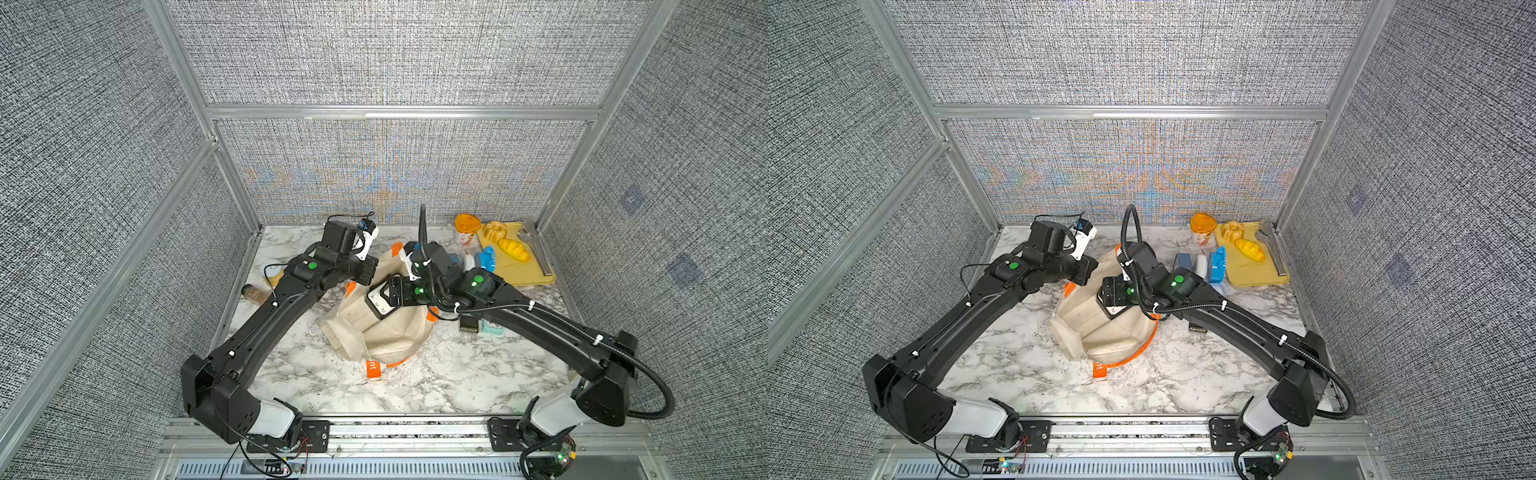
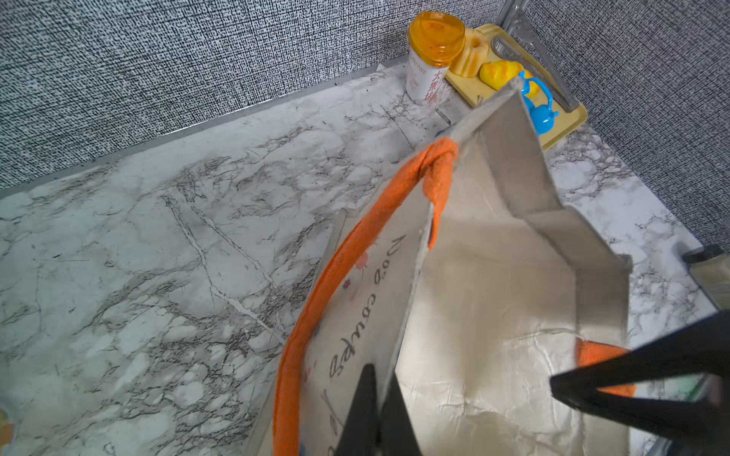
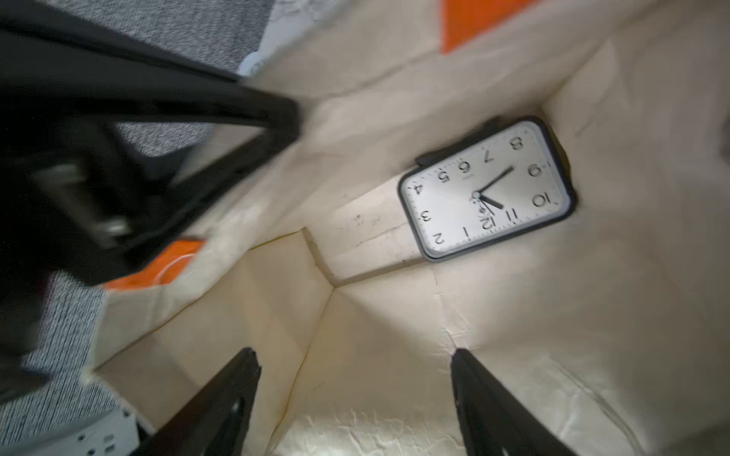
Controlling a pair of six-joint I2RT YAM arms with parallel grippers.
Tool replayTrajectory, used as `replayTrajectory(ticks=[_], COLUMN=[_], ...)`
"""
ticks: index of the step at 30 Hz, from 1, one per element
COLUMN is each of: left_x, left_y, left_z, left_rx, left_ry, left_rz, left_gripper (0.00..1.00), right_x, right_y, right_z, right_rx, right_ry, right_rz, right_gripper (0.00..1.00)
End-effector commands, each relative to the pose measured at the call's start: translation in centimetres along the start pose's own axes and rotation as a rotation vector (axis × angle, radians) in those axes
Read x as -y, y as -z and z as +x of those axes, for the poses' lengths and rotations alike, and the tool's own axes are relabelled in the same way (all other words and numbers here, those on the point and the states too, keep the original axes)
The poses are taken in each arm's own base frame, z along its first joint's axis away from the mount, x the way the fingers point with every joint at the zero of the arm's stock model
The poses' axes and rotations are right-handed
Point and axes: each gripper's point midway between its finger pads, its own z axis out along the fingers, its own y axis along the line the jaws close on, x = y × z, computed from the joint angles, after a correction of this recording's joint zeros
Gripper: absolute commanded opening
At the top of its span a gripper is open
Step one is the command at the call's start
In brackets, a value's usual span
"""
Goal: Take the alarm clock out of the canvas bag
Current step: Pick up the canvas bag from the center of the board.
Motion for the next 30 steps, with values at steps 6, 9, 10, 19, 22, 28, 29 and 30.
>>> replayTrajectory(ticks=[6, 9, 10, 19, 22, 28, 29, 30], left_x=[2.3, 2.5, 2.5, 3.0, 3.0, 2.4, 2.5, 2.5], left_y=[0.1, 0.5, 0.8, 2.1, 2.3, 1.4, 1.3, 1.1], left_z=[-0.9, -0.7, -0.8, -0.5, -0.4, 0.7, 0.8, 0.8], left_rx=[0.052, 0.056, 0.064, 0.077, 0.082, 0.039, 0.030, 0.023], left_ry=[0.016, 0.037, 0.039, 0.028, 0.034, 0.090, 0.101, 0.111], left_rz=[0.043, 0.034, 0.036, 0.061, 0.061, 0.032, 0.035, 0.037], left_gripper=[0.00, 0.00, 0.00, 0.00, 0.00, 0.00, 0.00, 0.00], right_x=[-1.2, -1.9, -1.8, 1.1, 1.8, 0.3, 0.3, 0.2], right_y=[-3.1, -5.2, -6.0, -8.4, -8.4, -6.3, -6.0, -5.8], right_z=[-0.5, 1.2, 2.0, 3.3, 3.1, 2.4, 2.6, 2.7], right_rx=[0.173, 0.126, 0.104, 0.185, 0.221, 0.299, 0.311, 0.315], right_ry=[-0.306, -0.286, -0.312, -0.477, -0.524, -0.467, -0.466, -0.466], right_rz=[0.067, 0.121, 0.132, 0.218, 0.196, 0.022, 0.009, -0.003], right_gripper=[0.84, 0.88, 0.89, 0.93, 0.96, 0.97, 0.97, 0.97])
